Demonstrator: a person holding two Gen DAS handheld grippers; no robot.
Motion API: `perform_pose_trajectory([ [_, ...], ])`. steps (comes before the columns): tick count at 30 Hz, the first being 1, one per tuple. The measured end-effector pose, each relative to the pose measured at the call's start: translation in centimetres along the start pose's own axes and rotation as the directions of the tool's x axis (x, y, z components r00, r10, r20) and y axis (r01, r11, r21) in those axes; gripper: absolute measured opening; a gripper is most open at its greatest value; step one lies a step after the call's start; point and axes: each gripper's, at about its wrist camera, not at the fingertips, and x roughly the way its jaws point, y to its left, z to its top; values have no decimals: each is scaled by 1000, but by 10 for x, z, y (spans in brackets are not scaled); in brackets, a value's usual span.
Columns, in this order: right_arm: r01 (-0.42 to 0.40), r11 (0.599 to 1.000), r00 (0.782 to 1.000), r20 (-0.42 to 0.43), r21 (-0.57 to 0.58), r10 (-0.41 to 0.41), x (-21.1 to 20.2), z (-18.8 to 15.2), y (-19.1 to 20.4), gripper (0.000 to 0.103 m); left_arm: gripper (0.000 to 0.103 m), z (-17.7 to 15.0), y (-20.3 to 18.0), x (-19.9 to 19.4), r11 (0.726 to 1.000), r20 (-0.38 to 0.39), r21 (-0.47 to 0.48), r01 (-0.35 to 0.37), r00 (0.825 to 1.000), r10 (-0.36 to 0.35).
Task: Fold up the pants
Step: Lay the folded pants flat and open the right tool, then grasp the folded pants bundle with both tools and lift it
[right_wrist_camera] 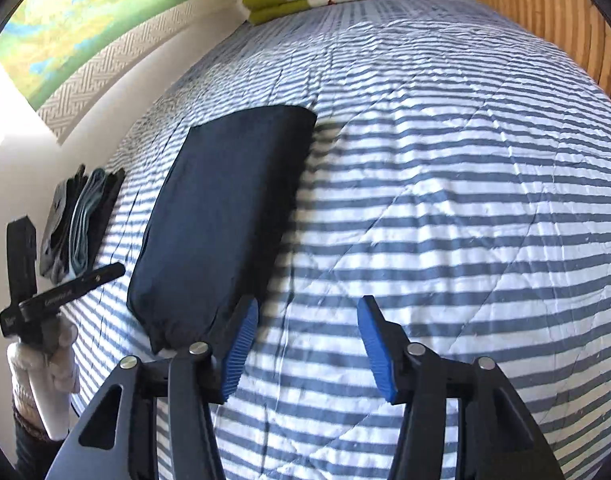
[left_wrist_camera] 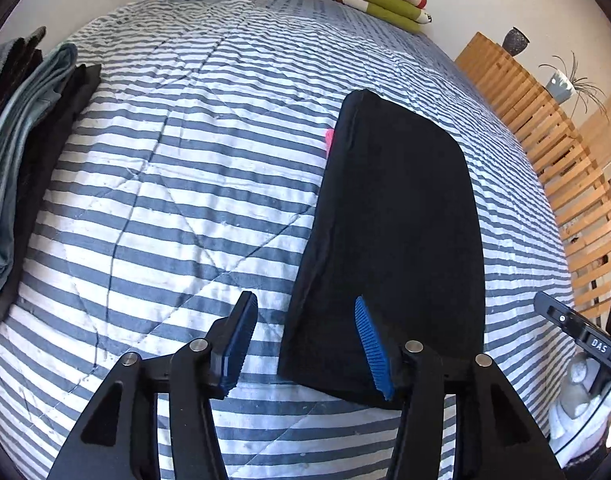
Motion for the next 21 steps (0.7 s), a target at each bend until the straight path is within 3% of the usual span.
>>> perform_pose_trajectory([
  [2,20,1000,1000,3,-6,-20,8,11,0,51,60,10,-6,9,1000,-30,27,-9,1000,10],
  [5,-28,999,999,-17,38,29,23,23,-1,51,60,27,-18,21,996,-32,67,-56,998,59],
  [9,-70,993,997,-20,98,72,40,32,0,51,60,50,-13,35,1000,-62,-1,30,998,-30],
  [15,-87,990,995,-39,113,92,60,46,8,51,60,73,10,54,992,-69,-110,55,996,-63],
  [21,-70,995,992,-100,73,77,84,57,19,51,60,76,21,66,977,-80,-160,139,985,-154],
])
